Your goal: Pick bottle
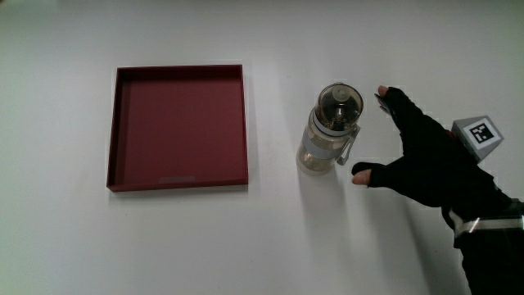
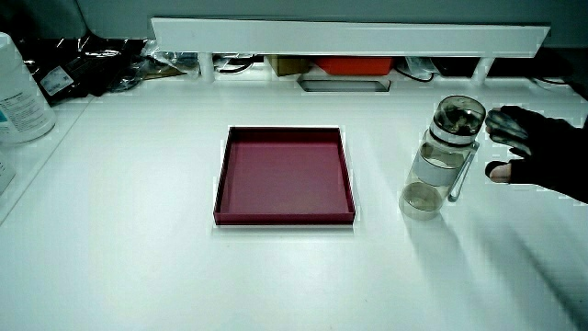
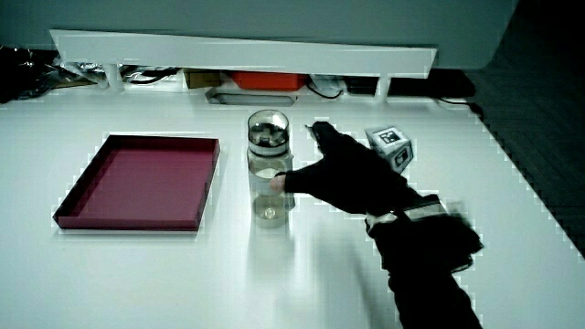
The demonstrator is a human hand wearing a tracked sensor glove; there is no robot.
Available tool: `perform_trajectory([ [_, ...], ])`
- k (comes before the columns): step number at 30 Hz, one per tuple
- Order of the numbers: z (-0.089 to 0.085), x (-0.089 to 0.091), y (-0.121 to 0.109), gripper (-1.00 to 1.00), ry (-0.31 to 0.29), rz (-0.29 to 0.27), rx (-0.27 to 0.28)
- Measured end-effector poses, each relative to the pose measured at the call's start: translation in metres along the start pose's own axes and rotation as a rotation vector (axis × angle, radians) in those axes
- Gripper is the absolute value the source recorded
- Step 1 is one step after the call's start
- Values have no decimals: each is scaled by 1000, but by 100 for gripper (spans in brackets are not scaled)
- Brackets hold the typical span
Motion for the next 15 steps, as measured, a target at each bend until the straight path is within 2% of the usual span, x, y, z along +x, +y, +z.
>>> perform_trajectory([
  [4, -6, 11, 12, 0, 30, -43, -13],
  [13, -25, 34, 37, 0, 117, -101, -36],
  [15, -30, 38, 42, 0, 111, -112, -33],
])
